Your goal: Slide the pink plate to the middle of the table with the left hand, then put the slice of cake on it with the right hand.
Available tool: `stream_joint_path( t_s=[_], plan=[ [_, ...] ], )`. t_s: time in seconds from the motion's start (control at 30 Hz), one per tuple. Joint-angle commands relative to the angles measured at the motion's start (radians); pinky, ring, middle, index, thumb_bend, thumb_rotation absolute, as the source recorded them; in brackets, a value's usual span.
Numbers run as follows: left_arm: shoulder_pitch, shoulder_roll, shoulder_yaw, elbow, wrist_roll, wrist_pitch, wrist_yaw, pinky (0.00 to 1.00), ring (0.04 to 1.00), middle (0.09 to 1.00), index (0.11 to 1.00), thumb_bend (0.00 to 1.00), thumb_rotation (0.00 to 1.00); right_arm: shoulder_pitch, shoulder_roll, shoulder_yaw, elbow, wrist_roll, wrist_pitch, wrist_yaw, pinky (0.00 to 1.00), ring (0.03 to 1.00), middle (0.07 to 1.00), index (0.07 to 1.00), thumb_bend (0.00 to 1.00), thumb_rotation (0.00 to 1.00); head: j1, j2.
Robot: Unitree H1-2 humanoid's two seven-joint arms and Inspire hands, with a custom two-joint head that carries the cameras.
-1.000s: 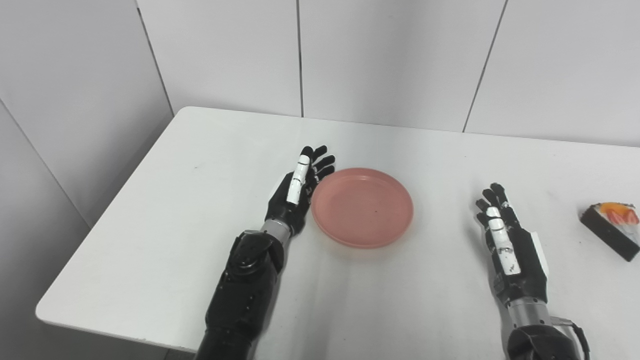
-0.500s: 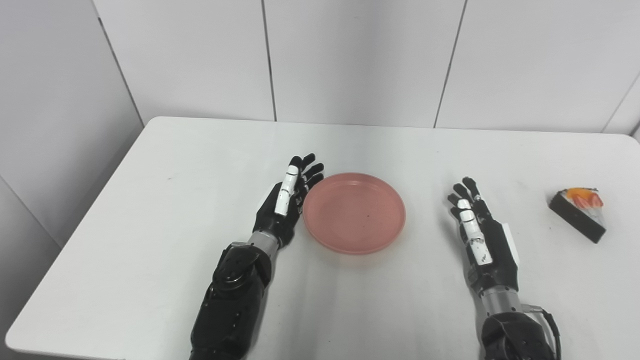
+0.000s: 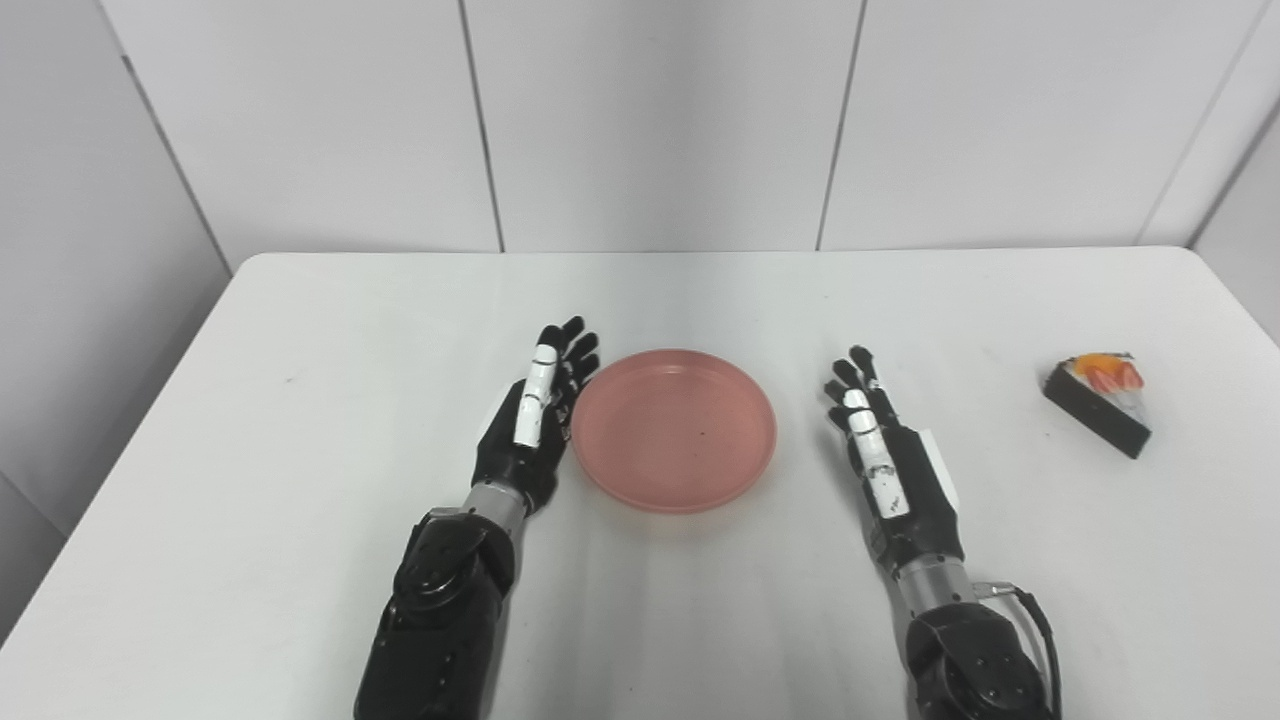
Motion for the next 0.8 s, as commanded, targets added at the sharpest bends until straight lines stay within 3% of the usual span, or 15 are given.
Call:
stream_joint_path(
  t_s=[0.0, 0.13, 0.63, 0.77],
  plan=[
    [0.006, -0.006, -0.009, -0.008, 0.004, 0.005, -0.003, 1.0, 1.0, 0.999, 0.992, 0.65, 1.0, -0.036, 0.008, 0.005, -0.02, -0.008, -0.008, -0.001, 0.98, 0.959, 0.971, 0.999, 0.59, 0.9, -0.006, -0.001],
    [0.009, -0.008, -0.004, -0.01, 0.01, 0.005, 0.012, 1.0, 1.0, 1.0, 1.0, 0.65, 1.0, -0.043, 0.01, 0.009, -0.009, -0.01, -0.014, 0.002, 0.99, 0.964, 0.976, 1.0, 0.6, 0.9, -0.015, -0.001],
    [-0.005, 0.024, 0.001, 0.064, 0.039, -0.114, 0.004, 1.0, 1.0, 1.0, 1.0, 0.65, 1.0, -0.074, 0.005, 0.012, 0.018, -0.053, -0.053, -0.02, 0.99, 0.968, 0.974, 1.0, 0.61, 0.88, -0.068, -0.013],
    [-0.004, 0.026, -0.005, 0.067, 0.057, -0.134, 0.01, 1.0, 1.0, 1.0, 1.0, 0.64, 1.0, -0.092, 0.012, -0.013, 0.015, -0.053, -0.053, -0.045, 0.95, 0.937, 0.951, 0.971, 0.64, 0.8, -0.078, -0.013]
  ],
)
